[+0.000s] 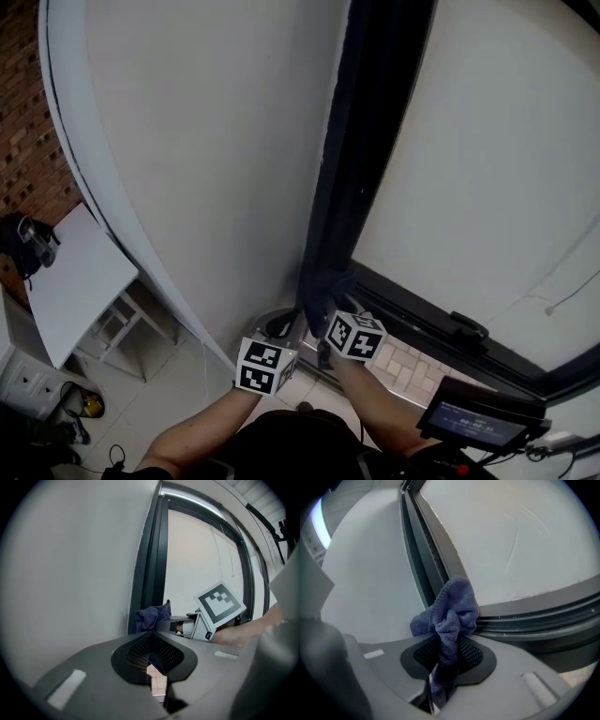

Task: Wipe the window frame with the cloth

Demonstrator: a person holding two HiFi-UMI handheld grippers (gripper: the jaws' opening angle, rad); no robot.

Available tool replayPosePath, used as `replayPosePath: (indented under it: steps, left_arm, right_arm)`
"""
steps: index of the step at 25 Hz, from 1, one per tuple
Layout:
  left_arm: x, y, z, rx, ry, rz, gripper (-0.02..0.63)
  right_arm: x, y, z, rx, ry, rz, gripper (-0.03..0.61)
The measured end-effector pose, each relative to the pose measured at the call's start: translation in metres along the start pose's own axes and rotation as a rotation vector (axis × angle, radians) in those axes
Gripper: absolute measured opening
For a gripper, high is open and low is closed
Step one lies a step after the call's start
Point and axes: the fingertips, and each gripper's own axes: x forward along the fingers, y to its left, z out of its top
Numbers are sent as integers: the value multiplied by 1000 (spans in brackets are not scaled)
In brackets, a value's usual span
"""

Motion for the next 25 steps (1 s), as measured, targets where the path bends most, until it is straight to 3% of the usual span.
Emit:
replayPosePath:
  steps: [7,25]
  left_arm:
    - [5,-7,11,-23,-15,-17,0]
    - [-15,-24,83,-8,-153,-65,0]
  right_arm:
    - [-11,12,33,35,-44,36,83]
    - [-48,56,141,28,-211,95,83]
